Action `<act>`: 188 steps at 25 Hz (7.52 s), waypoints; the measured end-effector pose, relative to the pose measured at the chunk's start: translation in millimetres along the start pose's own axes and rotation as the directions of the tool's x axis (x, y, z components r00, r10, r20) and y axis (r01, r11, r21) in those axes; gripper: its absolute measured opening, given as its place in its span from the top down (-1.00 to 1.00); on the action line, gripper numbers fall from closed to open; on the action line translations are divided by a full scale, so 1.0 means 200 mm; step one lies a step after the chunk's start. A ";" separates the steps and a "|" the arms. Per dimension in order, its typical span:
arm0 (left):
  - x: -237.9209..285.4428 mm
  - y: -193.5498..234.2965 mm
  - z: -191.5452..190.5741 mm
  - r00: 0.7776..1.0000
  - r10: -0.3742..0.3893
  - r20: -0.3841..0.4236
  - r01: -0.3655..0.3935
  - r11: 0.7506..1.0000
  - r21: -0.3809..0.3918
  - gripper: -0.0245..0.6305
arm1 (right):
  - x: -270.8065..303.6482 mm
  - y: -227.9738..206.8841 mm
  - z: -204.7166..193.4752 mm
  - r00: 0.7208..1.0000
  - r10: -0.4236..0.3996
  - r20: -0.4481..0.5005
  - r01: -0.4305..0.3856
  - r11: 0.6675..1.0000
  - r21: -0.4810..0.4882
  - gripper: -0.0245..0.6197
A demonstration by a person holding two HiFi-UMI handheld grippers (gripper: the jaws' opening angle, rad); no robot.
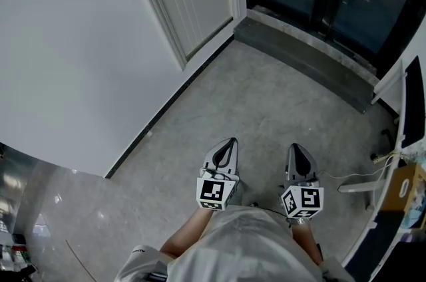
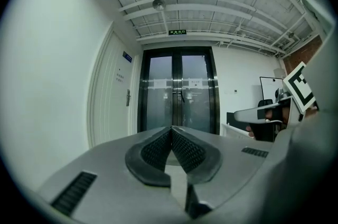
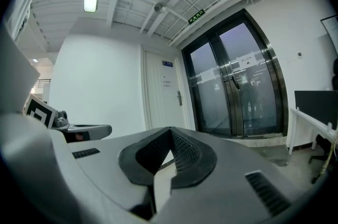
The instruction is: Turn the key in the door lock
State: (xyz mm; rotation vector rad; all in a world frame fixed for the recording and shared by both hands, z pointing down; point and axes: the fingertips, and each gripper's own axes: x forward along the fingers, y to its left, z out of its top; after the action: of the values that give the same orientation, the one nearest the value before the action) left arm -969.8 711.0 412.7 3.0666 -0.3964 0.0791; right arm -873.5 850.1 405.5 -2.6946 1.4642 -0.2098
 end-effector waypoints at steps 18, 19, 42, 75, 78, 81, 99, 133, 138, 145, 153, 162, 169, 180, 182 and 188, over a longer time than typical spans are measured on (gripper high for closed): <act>0.80 0.57 0.12 0.997 -0.075 0.030 0.076 0.997 -0.007 0.90 | 0.91 -0.03 0.12 0.997 -0.079 0.002 0.079 0.997 -0.004 0.95; 0.84 0.59 0.12 0.996 -0.084 0.030 0.084 0.996 -0.004 0.90 | 0.95 -0.03 0.11 0.997 -0.083 0.001 0.083 0.997 0.000 0.95; 1.60 0.63 0.14 1.000 -0.029 0.012 0.029 1.000 0.002 0.90 | 1.62 -0.48 0.15 0.999 -0.009 -0.047 0.010 1.000 0.015 0.95; 2.64 0.60 0.16 0.979 0.204 -0.025 -0.204 0.979 -0.004 0.90 | 2.44 -1.42 0.25 0.991 0.077 -0.113 -0.072 0.996 0.049 0.95; 2.72 0.63 0.13 0.979 0.201 -0.024 -0.202 0.979 -0.012 0.90 | 2.52 -1.48 0.23 0.990 0.065 -0.124 -0.060 0.997 0.045 0.95; 2.83 0.66 0.10 0.978 0.206 -0.032 -0.207 0.978 -0.026 0.90 | 2.62 -1.52 0.23 0.988 0.074 -0.133 -0.070 0.997 0.031 0.95; 3.62 1.07 0.16 0.985 0.169 -0.021 -0.171 0.981 -0.090 0.90 | 3.49 -1.62 0.38 0.981 0.085 -0.176 -0.089 0.996 -0.016 0.95; 4.60 1.75 0.20 0.930 0.361 -0.064 -0.364 0.931 -0.042 0.90 | 4.85 -1.86 0.41 0.941 0.262 -0.213 -0.268 0.963 0.001 0.95; 4.80 1.77 0.25 0.908 0.413 -0.066 -0.415 0.909 -0.023 0.90 | 5.07 -1.98 0.48 0.927 0.309 -0.212 -0.314 0.949 0.012 0.95; 5.05 1.78 0.30 0.866 0.495 -0.071 -0.497 0.867 -0.024 0.90 | 5.33 -2.15 0.54 0.898 0.383 -0.216 -0.387 0.922 0.023 0.95; 5.24 1.77 0.27 0.817 0.575 -0.054 -0.577 0.814 -0.064 0.90 | 5.51 -2.35 0.55 0.876 0.429 -0.221 -0.440 0.898 -0.001 0.95; 5.46 1.87 0.29 0.815 0.578 -0.051 -0.580 0.813 -0.060 0.90 | 5.72 -2.39 0.56 0.864 0.448 -0.232 -0.460 0.888 0.002 0.95; 5.69 2.07 0.25 0.805 0.591 -0.056 -0.593 0.801 -0.079 0.90 | 6.00 -2.41 0.52 0.851 0.455 -0.260 -0.475 0.880 -0.012 0.95; 6.12 2.46 0.30 0.786 0.618 -0.028 -0.616 0.778 -0.122 0.90 | 6.60 -2.38 0.66 0.842 0.477 -0.254 -0.503 0.863 -0.049 0.95; 6.17 2.57 0.30 0.776 0.629 -0.031 -0.628 0.768 -0.126 0.90 | 6.68 -2.34 0.69 0.833 0.490 -0.256 -0.519 0.853 -0.055 0.95; 6.38 2.83 0.44 0.776 0.630 0.030 -0.624 0.773 -0.116 0.90 | 6.93 -2.27 0.75 0.829 0.499 -0.253 -0.533 0.841 -0.090 0.95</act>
State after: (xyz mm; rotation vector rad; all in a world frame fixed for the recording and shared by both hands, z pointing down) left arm 121.8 -163.3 421.7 2.6943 -1.3713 -0.0224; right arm 270.2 -65.9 435.5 -2.3077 2.3039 -0.3797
